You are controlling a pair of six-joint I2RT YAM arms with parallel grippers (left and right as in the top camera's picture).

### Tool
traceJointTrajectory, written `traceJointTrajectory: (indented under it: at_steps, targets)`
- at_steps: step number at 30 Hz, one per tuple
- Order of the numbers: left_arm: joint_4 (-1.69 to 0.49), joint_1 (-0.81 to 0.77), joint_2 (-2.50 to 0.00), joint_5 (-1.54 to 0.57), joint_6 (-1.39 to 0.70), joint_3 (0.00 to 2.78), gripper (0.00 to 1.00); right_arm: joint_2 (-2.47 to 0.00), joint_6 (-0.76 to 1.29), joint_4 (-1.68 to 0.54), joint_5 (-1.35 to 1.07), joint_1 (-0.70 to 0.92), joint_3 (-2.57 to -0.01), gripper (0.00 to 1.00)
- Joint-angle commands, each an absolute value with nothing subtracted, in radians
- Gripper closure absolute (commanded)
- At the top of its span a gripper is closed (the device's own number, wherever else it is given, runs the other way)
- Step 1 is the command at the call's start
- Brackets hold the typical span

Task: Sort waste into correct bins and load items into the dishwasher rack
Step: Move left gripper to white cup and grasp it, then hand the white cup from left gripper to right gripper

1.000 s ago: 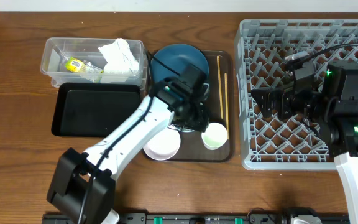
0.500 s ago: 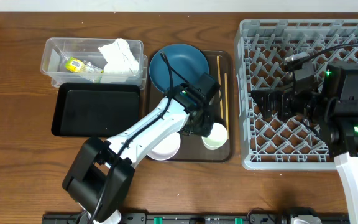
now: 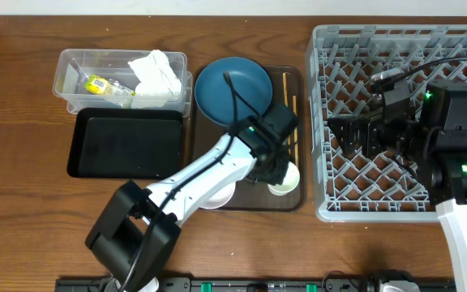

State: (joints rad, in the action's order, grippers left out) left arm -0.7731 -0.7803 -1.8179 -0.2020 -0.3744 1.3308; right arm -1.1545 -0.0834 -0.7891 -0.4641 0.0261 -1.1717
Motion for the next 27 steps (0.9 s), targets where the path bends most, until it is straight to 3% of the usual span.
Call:
traceJointTrajectory:
  at_steps: [1,4,13,24,27]
  targets:
    - [-0.772,-0.789,-1.831,-0.130,-0.380,1.329,0.81,-1.150,-0.072,-0.791,-0.476,0.014,-1.188,0.01]
    - [-0.772,-0.788,-1.831,-0.118,-0.380,1.329,0.94,-1.150,-0.072,-0.794,-0.476,0.014,-1.188,0.01]
    - [-0.803,-0.716,-1.765,-0.152,-0.372,1.333,0.94,-1.150,-0.007,-0.789,-0.484,0.001,-1.188,0.01]
    - [-0.764,-0.321,-1.613,-0.899,-0.209,1.333,0.94,-1.260,0.006,-0.749,-0.863,-0.031,-1.180,0.01]
    - [-0.739,-0.262,-1.614,-1.082,-0.173,1.332,0.94,-1.317,-0.066,-0.689,-1.087,-0.030,-1.180,0.02]
